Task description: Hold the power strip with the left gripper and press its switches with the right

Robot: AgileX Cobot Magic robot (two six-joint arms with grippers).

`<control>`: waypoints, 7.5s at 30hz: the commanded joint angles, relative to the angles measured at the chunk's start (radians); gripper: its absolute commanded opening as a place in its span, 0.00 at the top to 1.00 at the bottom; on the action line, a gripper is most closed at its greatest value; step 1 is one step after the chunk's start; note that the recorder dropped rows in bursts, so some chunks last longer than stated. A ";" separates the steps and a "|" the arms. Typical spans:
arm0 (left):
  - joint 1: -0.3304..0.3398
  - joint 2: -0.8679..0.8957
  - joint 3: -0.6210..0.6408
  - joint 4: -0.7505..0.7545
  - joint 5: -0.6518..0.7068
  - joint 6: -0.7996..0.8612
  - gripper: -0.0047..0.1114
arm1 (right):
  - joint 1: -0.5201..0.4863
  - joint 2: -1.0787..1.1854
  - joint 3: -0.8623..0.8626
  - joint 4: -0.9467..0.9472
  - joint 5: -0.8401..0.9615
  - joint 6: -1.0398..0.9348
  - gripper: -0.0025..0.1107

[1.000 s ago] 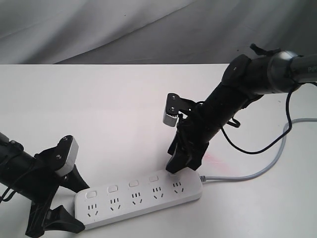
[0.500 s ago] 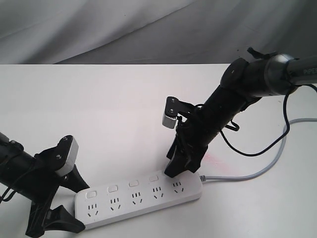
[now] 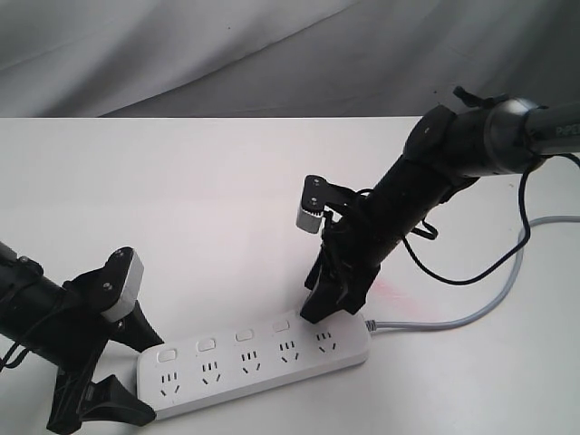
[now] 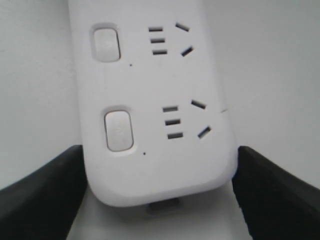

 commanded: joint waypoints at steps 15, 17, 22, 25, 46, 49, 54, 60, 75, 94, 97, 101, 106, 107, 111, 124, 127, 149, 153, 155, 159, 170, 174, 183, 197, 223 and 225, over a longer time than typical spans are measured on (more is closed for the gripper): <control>-0.004 0.012 0.003 0.032 -0.043 -0.008 0.48 | -0.008 -0.033 0.005 -0.030 -0.034 -0.007 0.52; -0.004 0.012 0.003 0.032 -0.043 -0.008 0.48 | -0.008 -0.033 0.005 -0.030 -0.038 -0.007 0.52; -0.004 0.012 0.003 0.032 -0.043 -0.008 0.48 | -0.008 -0.033 0.005 -0.039 -0.056 -0.007 0.52; -0.004 0.012 0.003 0.032 -0.043 -0.008 0.48 | -0.008 -0.033 0.005 -0.039 -0.054 -0.007 0.52; -0.004 0.012 0.003 0.032 -0.043 -0.008 0.48 | -0.007 0.003 0.005 -0.013 -0.011 0.005 0.52; -0.004 0.012 0.003 0.032 -0.043 -0.008 0.48 | -0.005 0.028 0.005 -0.020 -0.016 0.005 0.52; -0.004 0.012 0.003 0.032 -0.043 -0.008 0.48 | -0.005 0.027 0.005 -0.034 -0.036 0.008 0.53; -0.004 0.012 0.003 0.032 -0.043 -0.008 0.48 | -0.009 0.020 0.005 -0.149 -0.040 0.077 0.54; -0.004 0.012 0.003 0.032 -0.043 -0.008 0.48 | -0.009 0.020 0.005 -0.188 -0.176 0.118 0.54; -0.004 0.012 0.003 0.032 -0.043 -0.008 0.48 | 0.007 0.020 0.005 -0.120 -0.210 0.104 0.54; -0.004 0.012 0.003 0.032 -0.043 -0.008 0.48 | 0.003 0.020 0.005 -0.118 -0.210 0.109 0.54; -0.004 0.012 0.003 0.032 -0.043 -0.008 0.48 | 0.003 0.020 0.005 -0.075 -0.170 0.107 0.54; -0.004 0.012 0.003 0.032 -0.043 -0.008 0.48 | 0.003 0.020 0.005 -0.060 -0.161 0.094 0.54; -0.004 0.012 0.003 0.032 -0.043 -0.008 0.48 | 0.003 0.020 0.005 -0.058 -0.157 0.094 0.54; -0.004 0.012 0.003 0.032 -0.043 -0.008 0.48 | 0.003 0.020 0.005 -0.053 -0.151 0.086 0.54; -0.004 0.012 0.003 0.038 -0.043 -0.008 0.48 | -0.021 0.025 0.005 -0.232 -0.168 0.161 0.54; -0.004 0.012 0.003 0.038 -0.043 -0.008 0.48 | -0.021 0.026 0.005 -0.225 -0.165 0.162 0.54; -0.004 0.012 0.003 0.038 -0.043 -0.008 0.48 | -0.021 -0.370 0.005 -0.131 -0.184 0.273 0.67; -0.004 0.012 0.003 0.038 -0.043 -0.008 0.48 | -0.021 -0.448 0.005 -0.134 -0.184 0.273 0.93; -0.004 0.012 0.003 0.038 -0.043 -0.008 0.48 | -0.021 -0.498 0.005 -0.134 -0.184 0.290 0.98; -0.004 0.012 0.003 0.038 -0.043 -0.008 0.48 | -0.021 -0.612 0.005 -0.156 -0.184 0.356 0.98; -0.004 0.012 0.003 0.038 -0.043 -0.008 0.48 | -0.021 -1.028 0.005 -0.319 -0.235 0.647 0.98; -0.004 0.012 0.003 0.038 -0.043 -0.008 0.48 | -0.021 -1.176 0.005 -0.319 -0.272 0.685 0.98; -0.004 0.012 0.003 0.038 -0.043 -0.008 0.48 | -0.021 -1.421 0.005 -0.363 -0.271 0.818 0.98; -0.004 0.012 0.003 0.038 -0.043 -0.008 0.48 | -0.021 -1.536 0.005 -0.573 -0.077 1.082 0.98; -0.004 0.012 0.003 0.038 -0.043 -0.008 0.48 | -0.025 -1.539 0.005 -0.588 -0.123 1.122 0.98; -0.004 0.012 0.003 0.038 -0.043 -0.008 0.48 | -0.045 -1.539 0.005 -0.619 -0.139 1.256 0.98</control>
